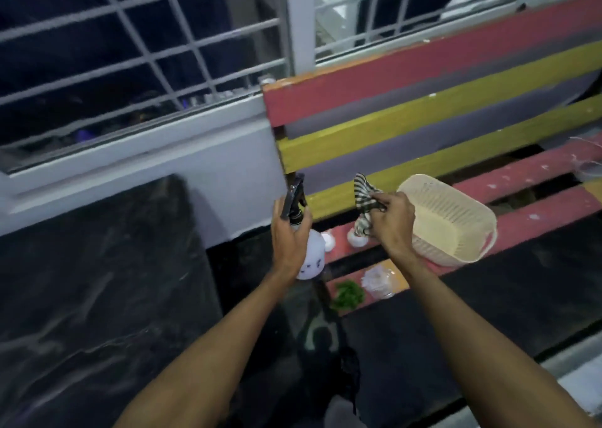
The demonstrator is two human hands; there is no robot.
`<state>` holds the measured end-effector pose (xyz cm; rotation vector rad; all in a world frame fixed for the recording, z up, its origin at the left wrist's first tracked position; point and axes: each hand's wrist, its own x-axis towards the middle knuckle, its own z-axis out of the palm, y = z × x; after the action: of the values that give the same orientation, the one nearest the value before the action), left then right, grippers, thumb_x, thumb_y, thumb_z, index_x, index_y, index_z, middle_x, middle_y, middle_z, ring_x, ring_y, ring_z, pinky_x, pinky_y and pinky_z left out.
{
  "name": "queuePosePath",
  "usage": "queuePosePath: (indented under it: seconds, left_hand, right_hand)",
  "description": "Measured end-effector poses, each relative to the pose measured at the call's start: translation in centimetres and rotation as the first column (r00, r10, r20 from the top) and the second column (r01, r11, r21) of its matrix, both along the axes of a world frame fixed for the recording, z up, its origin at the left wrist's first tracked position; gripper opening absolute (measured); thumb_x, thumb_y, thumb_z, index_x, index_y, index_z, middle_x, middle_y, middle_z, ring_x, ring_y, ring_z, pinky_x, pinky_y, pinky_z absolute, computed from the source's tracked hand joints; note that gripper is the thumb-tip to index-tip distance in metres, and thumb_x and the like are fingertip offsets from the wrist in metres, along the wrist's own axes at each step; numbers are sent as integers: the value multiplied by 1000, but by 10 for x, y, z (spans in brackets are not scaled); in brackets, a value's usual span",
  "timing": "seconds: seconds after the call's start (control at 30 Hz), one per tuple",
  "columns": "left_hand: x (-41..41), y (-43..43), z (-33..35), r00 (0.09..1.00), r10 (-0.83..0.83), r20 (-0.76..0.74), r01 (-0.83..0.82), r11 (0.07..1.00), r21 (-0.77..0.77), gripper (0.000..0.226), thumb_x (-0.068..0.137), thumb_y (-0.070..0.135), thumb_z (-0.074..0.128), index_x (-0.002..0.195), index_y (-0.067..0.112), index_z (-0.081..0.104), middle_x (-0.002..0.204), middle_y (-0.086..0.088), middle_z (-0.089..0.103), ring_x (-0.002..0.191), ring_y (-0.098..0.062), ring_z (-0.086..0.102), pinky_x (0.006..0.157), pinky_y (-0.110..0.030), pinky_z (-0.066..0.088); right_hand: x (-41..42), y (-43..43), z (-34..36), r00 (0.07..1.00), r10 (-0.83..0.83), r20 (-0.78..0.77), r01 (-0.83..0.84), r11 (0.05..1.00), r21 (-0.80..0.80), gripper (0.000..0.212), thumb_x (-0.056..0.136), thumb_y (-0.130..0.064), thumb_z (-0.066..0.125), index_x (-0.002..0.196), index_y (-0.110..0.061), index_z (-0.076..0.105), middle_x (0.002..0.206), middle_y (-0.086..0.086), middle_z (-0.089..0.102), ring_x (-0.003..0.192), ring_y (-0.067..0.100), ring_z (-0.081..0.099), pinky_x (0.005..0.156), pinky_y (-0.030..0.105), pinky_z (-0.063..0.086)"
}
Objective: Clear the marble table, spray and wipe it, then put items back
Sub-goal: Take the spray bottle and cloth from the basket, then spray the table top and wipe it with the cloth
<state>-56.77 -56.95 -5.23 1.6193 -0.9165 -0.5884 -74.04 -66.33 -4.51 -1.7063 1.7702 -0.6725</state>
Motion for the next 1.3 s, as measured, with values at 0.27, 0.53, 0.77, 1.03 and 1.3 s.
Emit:
queuePosePath:
  seconds: [0.27,0.53,0.77,1.03,1.3]
  left_hand:
    - [174,184,19,982,187,-39,-184,981,64,20,101,17,66,119,8,67,90,-3,71,81,-19,67,79,-41,56]
    - [291,289,13,951,309,-7,-302,932,199,36,92,32,79,100,-2,71,84,-18,72,76,-26,63,72,-43,53]
    - [338,307,6,922,388,-3,-373,889,264,34,93,38,77,83,7,68,68,2,62,67,-18,58,61,-27,36]
    - [362,281,1,911,413,12,-397,867,300,44,92,40,77,70,3,65,66,-15,68,60,-23,58,61,-33,44]
    - [391,251,-10,908,419,27,-411,875,254,49,89,30,82,56,20,47,51,9,46,49,-7,42,56,-30,37]
  right_hand:
    - [191,156,32,969,241,52,-243,970,29,54,71,1,56,117,-19,77,114,14,73,107,31,67,100,34,52]
    - [319,263,37,941,332,70,-335,942,29,53,70,1,57,114,-20,78,110,12,70,103,30,68,101,39,54]
    - [370,281,32,935,354,7,-354,935,34,51,73,4,60,114,-20,78,111,11,74,98,24,70,85,16,45]
    - [408,239,22,939,342,-24,-342,940,20,50,76,10,57,117,-11,76,116,16,74,75,18,63,68,6,37]
    - [443,176,-1,932,358,-53,-356,934,33,50,81,10,57,123,-11,73,123,17,67,93,29,69,90,32,58]
